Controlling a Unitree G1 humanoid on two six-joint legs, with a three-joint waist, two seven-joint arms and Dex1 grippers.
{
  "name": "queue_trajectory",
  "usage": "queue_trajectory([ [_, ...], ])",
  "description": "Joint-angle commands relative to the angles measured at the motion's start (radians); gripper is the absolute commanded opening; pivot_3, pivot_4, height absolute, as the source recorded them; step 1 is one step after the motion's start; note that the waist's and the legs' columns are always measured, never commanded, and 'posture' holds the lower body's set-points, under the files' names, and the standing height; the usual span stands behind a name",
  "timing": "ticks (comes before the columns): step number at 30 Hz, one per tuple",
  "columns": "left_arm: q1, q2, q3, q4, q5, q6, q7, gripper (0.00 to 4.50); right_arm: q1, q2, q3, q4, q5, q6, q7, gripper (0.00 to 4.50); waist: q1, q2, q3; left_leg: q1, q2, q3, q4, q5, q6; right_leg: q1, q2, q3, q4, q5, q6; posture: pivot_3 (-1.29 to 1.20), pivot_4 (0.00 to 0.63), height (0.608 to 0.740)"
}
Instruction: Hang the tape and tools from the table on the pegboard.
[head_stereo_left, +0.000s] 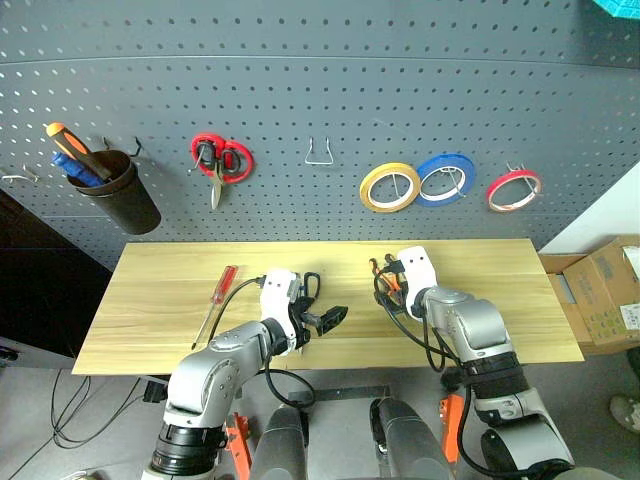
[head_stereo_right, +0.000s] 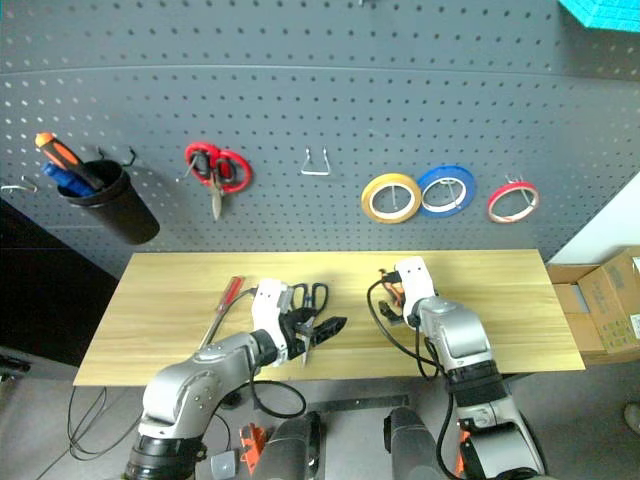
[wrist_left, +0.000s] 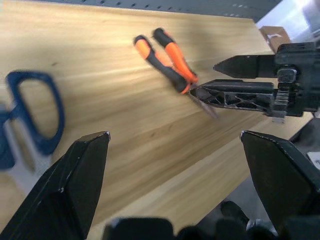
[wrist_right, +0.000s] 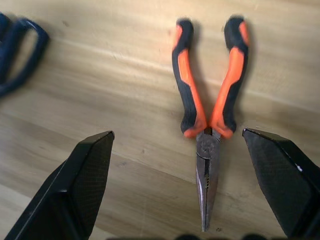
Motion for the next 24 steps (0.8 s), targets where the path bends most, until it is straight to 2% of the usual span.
queue_trajectory([
  [1,0.007,-0.014,0.016,-0.083,-0.031,0.016,0.015,4.5,-0.039,-0.014,0.025,0.073,-0.015,-0.077,0.029,4.47,0.004,-0.001,0.002,0.0,0.0,0.0,0.0,0.0,0.0,0.0,0.0,0.0,0.0,-0.001,-0.002,0.08,0.285,0.74],
  [14,-0.008,-0.021,0.032,-0.127,-0.071,0.053,0.024,4.5,-0.13,-0.055,0.03,0.328,-0.054,-0.231,0.073,4.47,0.014,-0.002,0.021,-0.001,0.0,0.0,-0.001,0.0,0.0,-0.001,0.0,0.0,-0.002,-0.001,-0.002,0.1,0.301,0.74],
  [24,-0.037,-0.016,0.037,-0.143,-0.107,0.095,0.032,4.5,-0.199,-0.026,0.005,0.48,-0.044,-0.275,0.091,4.47,0.015,-0.003,0.031,-0.005,0.0,0.0,-0.003,0.0,0.0,-0.004,0.0,-0.001,-0.006,0.001,0.002,0.11,0.323,0.74],
])
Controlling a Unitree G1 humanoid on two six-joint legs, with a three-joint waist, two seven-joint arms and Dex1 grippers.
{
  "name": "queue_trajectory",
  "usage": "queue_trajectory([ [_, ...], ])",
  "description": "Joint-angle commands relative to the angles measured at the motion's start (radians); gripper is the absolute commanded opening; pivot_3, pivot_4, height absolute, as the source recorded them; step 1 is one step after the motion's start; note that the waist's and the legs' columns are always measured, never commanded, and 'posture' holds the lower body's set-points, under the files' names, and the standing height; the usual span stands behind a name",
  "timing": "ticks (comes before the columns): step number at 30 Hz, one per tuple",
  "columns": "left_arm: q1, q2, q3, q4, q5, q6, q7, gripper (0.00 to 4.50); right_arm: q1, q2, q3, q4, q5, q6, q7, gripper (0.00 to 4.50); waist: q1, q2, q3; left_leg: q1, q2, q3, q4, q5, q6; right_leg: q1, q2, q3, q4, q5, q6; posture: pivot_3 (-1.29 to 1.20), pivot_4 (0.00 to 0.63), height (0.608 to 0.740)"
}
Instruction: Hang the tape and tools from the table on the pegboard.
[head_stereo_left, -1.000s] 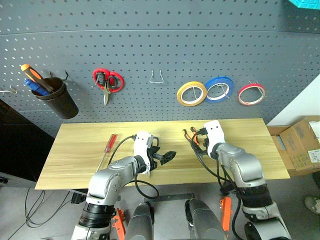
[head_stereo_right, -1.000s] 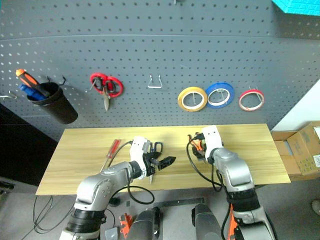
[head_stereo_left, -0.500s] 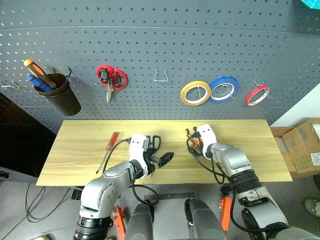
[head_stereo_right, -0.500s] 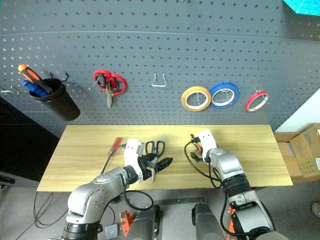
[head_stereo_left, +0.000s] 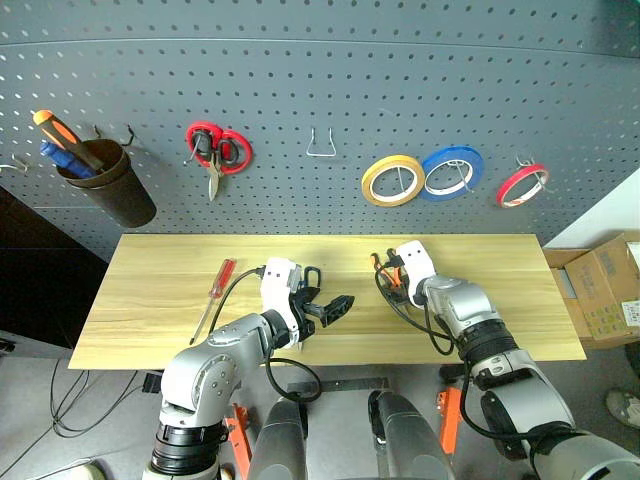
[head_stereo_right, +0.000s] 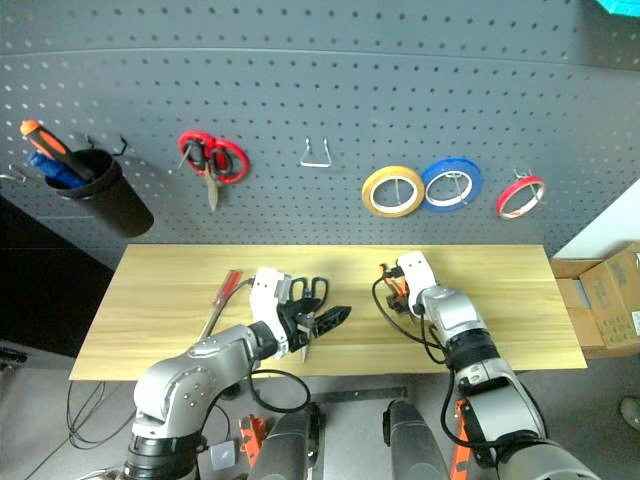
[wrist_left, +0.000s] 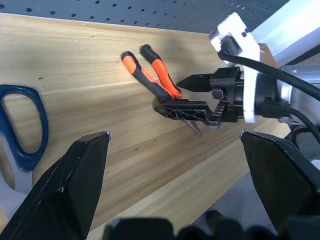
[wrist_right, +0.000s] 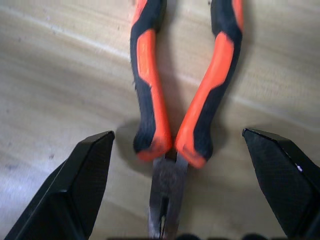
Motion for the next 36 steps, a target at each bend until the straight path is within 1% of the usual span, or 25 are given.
queue_trajectory([
  [1,0.003,0.004,0.006,-0.063,-0.029,0.014,0.0,4.5,-0.014,0.014,-0.015,0.047,0.008,-0.016,0.016,4.47,0.0,0.0,0.0,0.0,0.0,0.0,0.0,0.0,0.0,0.0,0.0,0.0,-0.001,0.0,0.0,0.11,0.324,0.74],
  [3,0.005,0.006,0.008,-0.071,-0.035,0.021,0.002,4.5,-0.021,0.02,-0.025,0.071,0.011,-0.015,0.013,4.47,0.0,0.0,0.0,-0.001,0.0,0.0,-0.001,-0.001,0.0,0.0,0.0,-0.001,-0.003,0.0,0.001,0.11,0.327,0.74],
  [6,0.007,0.007,0.009,-0.076,-0.042,0.029,0.007,4.5,-0.026,0.026,-0.05,0.086,0.022,0.007,0.006,3.89,0.001,0.0,0.0,-0.002,0.0,0.0,-0.001,-0.001,0.001,0.0,0.0,0.0,-0.005,0.001,0.001,0.1,0.328,0.74],
  [10,-0.004,-0.027,0.037,-0.062,-0.072,0.047,0.033,4.5,-0.008,0.014,-0.028,0.054,0.008,0.005,0.039,2.6,0.001,0.0,0.0,-0.002,0.0,0.0,-0.001,-0.002,0.001,0.0,0.0,-0.001,-0.006,0.0,0.001,0.1,0.32,0.74],
  [12,-0.016,-0.032,0.034,-0.054,-0.07,0.047,0.034,4.5,0.004,0.01,-0.019,0.035,0.003,0.0,0.054,1.87,0.001,0.0,0.0,-0.002,0.0,0.0,-0.001,-0.002,0.001,0.0,0.0,-0.001,-0.006,0.0,0.001,0.09,0.313,0.74],
  [13,-0.022,-0.034,0.031,-0.049,-0.068,0.046,0.034,4.5,0.01,0.009,-0.016,0.026,0.002,0.0,0.059,1.68,0.001,0.0,0.0,-0.002,0.0,0.0,-0.001,-0.002,0.001,0.0,0.0,-0.001,-0.007,0.0,0.001,0.09,0.311,0.74],
  [18,-0.044,-0.031,0.017,-0.022,-0.062,0.036,0.021,4.5,0.032,-0.003,-0.006,-0.024,-0.002,0.01,0.078,1.68,0.0,0.0,0.0,-0.003,0.0,0.0,-0.001,-0.003,0.001,0.0,0.0,-0.001,-0.007,0.001,0.001,0.08,0.307,0.74],
  [19,-0.049,-0.03,0.016,-0.015,-0.059,0.033,0.019,4.5,0.037,-0.009,-0.001,-0.037,-0.006,0.007,0.085,1.68,0.0,0.0,0.0,-0.003,0.0,0.0,-0.001,-0.003,0.001,0.0,0.0,-0.001,-0.007,0.001,0.001,0.07,0.299,0.74],
  [22,-0.064,-0.027,0.016,-0.002,-0.058,0.022,0.011,4.5,0.076,-0.042,0.032,-0.131,-0.021,0.01,0.111,1.68,0.001,0.0,0.0,-0.003,0.0,0.0,-0.002,-0.003,0.0,0.0,0.0,-0.001,-0.007,0.0,0.002,0.07,0.289,0.74],
  [23,-0.076,-0.027,0.019,-0.001,-0.066,0.02,0.004,4.5,0.104,-0.065,0.041,-0.206,-0.021,0.013,0.128,1.68,0.001,0.0,0.0,-0.003,0.0,-0.001,-0.002,-0.003,0.0,0.0,0.0,-0.002,-0.007,0.0,0.002,0.07,0.275,0.74],
  [26,-0.114,-0.031,0.04,0.002,-0.099,0.021,-0.018,4.5,0.177,-0.12,0.036,-0.423,-0.003,0.033,0.155,1.68,0.006,0.0,0.0,-0.005,0.0,-0.002,-0.002,-0.004,0.0,-0.001,-0.001,-0.003,-0.007,0.0,0.004,0.06,0.258,0.74],
  [29,-0.144,-0.042,0.082,0.004,-0.14,0.034,-0.018,4.5,0.228,-0.145,0.014,-0.576,0.019,0.062,0.158,1.68,0.004,0.0,0.0,-0.007,-0.001,-0.002,-0.001,-0.004,-0.001,-0.002,-0.002,-0.003,-0.008,0.0,0.004,0.06,0.236,0.74],
  [32,-0.194,-0.048,0.173,-0.027,-0.213,0.069,0.031,4.5,0.275,-0.145,-0.026,-0.778,0.069,0.118,0.156,1.68,0.0,0.0,-0.001,-0.006,-0.001,-0.002,-0.001,-0.004,-0.001,-0.002,-0.001,-0.003,-0.007,0.0,0.005,0.05,0.203,0.74],
  [34,-0.222,-0.038,0.206,-0.027,-0.241,0.083,0.046,4.5,0.278,-0.134,-0.042,-0.831,0.086,0.133,0.142,1.68,-0.002,0.0,-0.002,-0.006,0.0,-0.004,-0.001,-0.004,-0.001,-0.002,-0.001,-0.005,-0.006,0.0,0.004,0.05,0.185,0.74],
  [36,-0.267,-0.022,0.269,-0.043,-0.305,0.108,0.078,4.5,0.276,-0.106,-0.071,-0.91,0.118,0.151,0.122,1.68,-0.001,0.0,-0.004,-0.006,0.0,-0.006,-0.001,-0.003,-0.001,-0.002,0.0,-0.007,-0.006,0.0,0.004,0.06,0.172,0.74],
])
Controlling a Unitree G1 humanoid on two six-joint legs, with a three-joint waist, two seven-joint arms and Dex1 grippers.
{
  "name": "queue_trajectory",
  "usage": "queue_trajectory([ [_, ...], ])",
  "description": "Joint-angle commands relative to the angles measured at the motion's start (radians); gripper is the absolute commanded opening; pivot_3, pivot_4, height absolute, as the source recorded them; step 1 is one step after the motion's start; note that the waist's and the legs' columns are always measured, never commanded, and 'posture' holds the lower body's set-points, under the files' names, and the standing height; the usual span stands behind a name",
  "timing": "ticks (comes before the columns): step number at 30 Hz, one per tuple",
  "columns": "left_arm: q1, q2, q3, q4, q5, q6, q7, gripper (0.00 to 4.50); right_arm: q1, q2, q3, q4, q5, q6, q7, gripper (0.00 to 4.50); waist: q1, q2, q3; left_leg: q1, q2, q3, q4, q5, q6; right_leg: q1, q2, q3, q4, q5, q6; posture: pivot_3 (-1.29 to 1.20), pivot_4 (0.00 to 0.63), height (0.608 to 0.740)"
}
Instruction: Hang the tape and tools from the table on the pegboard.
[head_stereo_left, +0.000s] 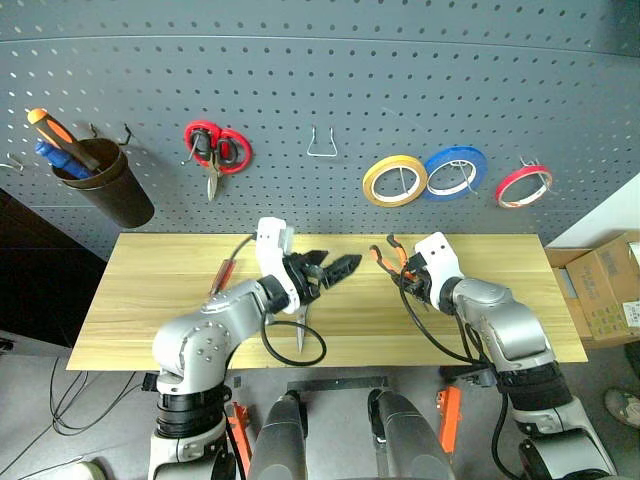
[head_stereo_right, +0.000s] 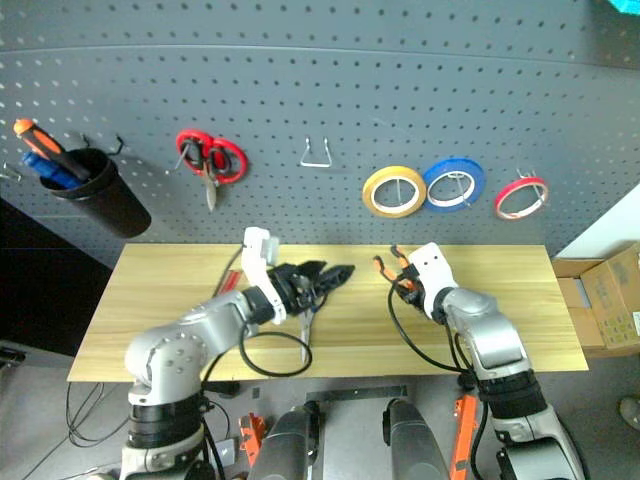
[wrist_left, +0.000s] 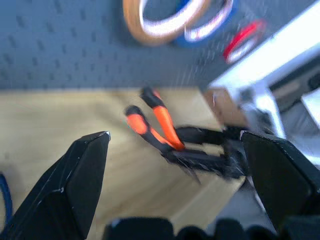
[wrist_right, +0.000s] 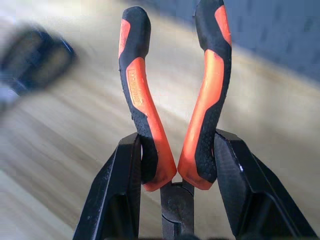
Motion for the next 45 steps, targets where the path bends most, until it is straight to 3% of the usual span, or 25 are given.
queue_trajectory([
  [1,-0.066,0.03,0.101,-0.065,-0.117,0.039,0.046,4.5,-0.013,0.052,-0.065,-0.156,0.065,0.027,-0.037,1.68,0.001,-0.001,-0.001,0.0,0.0,-0.001,0.0,0.0,0.0,0.0,0.0,-0.001,0.0,0.0,0.0,0.06,0.163,0.74],
  [6,-0.136,0.093,0.188,-0.089,-0.258,0.074,0.109,4.5,-0.053,0.139,-0.081,-0.211,0.1,0.008,-0.095,1.68,0.007,-0.003,-0.013,-0.002,0.0,-0.005,0.0,0.001,-0.003,0.0,-0.001,-0.006,0.0,0.0,0.0,0.09,0.127,0.74],
  [14,-0.158,0.169,0.223,-0.104,-0.398,0.042,0.212,4.5,-0.211,0.214,-0.087,-0.08,0.1,-0.152,-0.139,1.68,0.034,-0.007,-0.047,-0.001,-0.002,-0.007,0.001,0.003,-0.005,0.003,-0.003,-0.009,0.0,0.003,-0.005,0.13,0.086,0.74],
  [29,-0.179,0.211,0.161,0.021,-0.201,-0.172,0.203,4.5,-0.684,0.331,-0.136,0.748,0.01,-0.936,-0.275,1.68,0.06,-0.015,-0.091,0.003,0.0,-0.006,0.001,0.005,-0.008,0.006,0.0,-0.009,0.001,0.007,-0.01,0.19,0.044,0.74],
  [38,-0.154,0.206,0.139,-0.002,-0.194,-0.191,0.209,4.5,-0.74,0.336,-0.128,1.067,-0.024,-1.182,-0.284,1.68,0.064,-0.018,-0.102,0.003,0.0,-0.007,0.001,0.007,-0.009,0.006,0.0,-0.009,0.003,0.008,-0.011,0.23,0.042,0.74],
  [45,-0.144,0.214,0.146,-0.011,-0.204,-0.184,0.219,4.5,-0.707,0.342,-0.14,1.161,-0.03,-1.202,-0.314,1.68,0.067,-0.018,-0.104,0.005,0.0,-0.008,0.001,0.011,-0.007,0.008,0.0,-0.01,0.003,0.012,-0.012,0.24,0.054,0.74],
])
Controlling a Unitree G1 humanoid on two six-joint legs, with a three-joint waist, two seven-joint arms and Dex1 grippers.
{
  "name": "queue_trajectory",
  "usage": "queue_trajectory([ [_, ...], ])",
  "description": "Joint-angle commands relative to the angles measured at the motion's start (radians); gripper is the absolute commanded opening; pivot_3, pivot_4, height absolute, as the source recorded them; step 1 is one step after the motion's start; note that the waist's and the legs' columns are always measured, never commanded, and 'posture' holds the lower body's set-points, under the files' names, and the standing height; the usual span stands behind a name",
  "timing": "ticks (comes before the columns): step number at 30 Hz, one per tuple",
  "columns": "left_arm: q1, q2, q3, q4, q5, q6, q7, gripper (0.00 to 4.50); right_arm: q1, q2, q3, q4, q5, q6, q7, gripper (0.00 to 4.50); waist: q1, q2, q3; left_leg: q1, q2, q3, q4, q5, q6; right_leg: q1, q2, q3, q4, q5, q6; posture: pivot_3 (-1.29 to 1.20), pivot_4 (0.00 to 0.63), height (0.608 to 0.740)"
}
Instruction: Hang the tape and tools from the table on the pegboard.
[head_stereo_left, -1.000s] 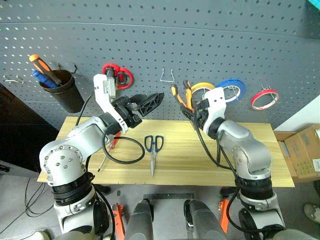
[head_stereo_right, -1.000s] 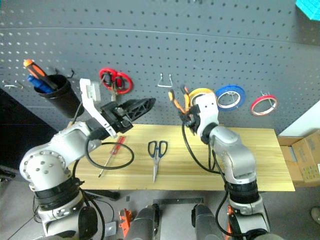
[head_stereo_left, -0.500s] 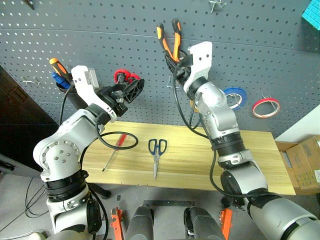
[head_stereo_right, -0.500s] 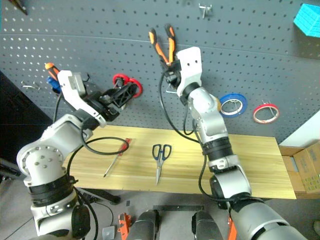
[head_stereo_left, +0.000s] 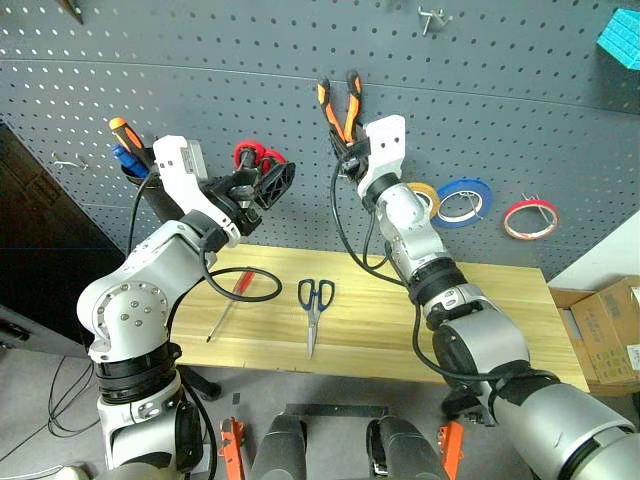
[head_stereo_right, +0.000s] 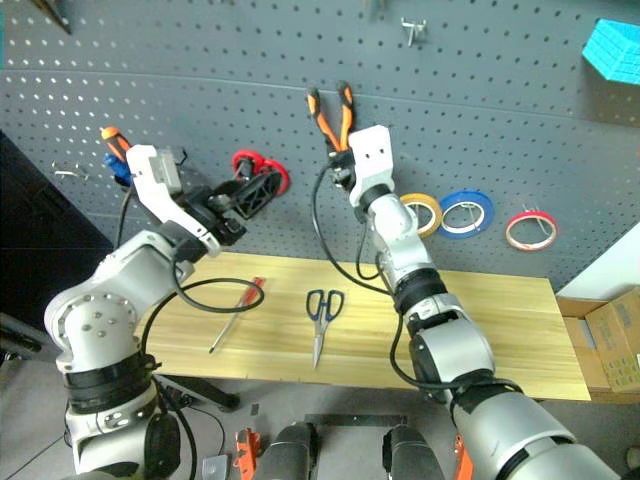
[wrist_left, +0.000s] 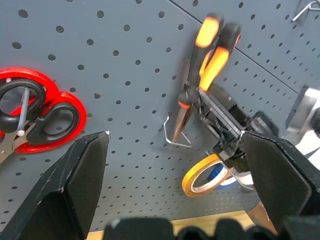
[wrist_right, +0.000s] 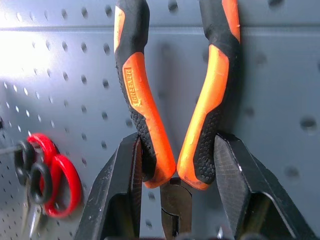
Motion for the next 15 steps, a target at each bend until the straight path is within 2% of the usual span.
queue_trajectory([
  [1,-0.002,0.01,0.007,-0.046,-0.01,-0.016,0.002,4.5,0.02,0.005,-0.02,-0.011,0.004,0.003,-0.022,1.68,0.001,0.0,0.0,0.0,0.0,0.0,0.0,0.001,0.0,0.0,0.0,0.0,0.0,0.001,0.0,0.24,0.057,0.74],
  [11,-0.004,-0.004,-0.013,-0.033,0.01,-0.032,0.006,4.5,0.104,0.012,0.018,-0.068,-0.029,0.09,0.003,1.68,0.016,0.002,-0.009,0.002,0.0,0.0,0.0,0.004,0.002,0.001,0.001,0.0,-0.001,0.004,0.0,0.22,0.069,0.74],
  [15,-0.005,-0.007,-0.017,-0.03,0.009,-0.036,0.005,4.5,0.109,0.001,0.017,-0.094,-0.033,0.108,0.022,2.9,0.016,0.002,-0.009,0.002,0.0,0.0,-0.001,0.004,0.002,0.001,0.001,0.0,-0.001,0.004,0.0,0.22,0.073,0.74],
])
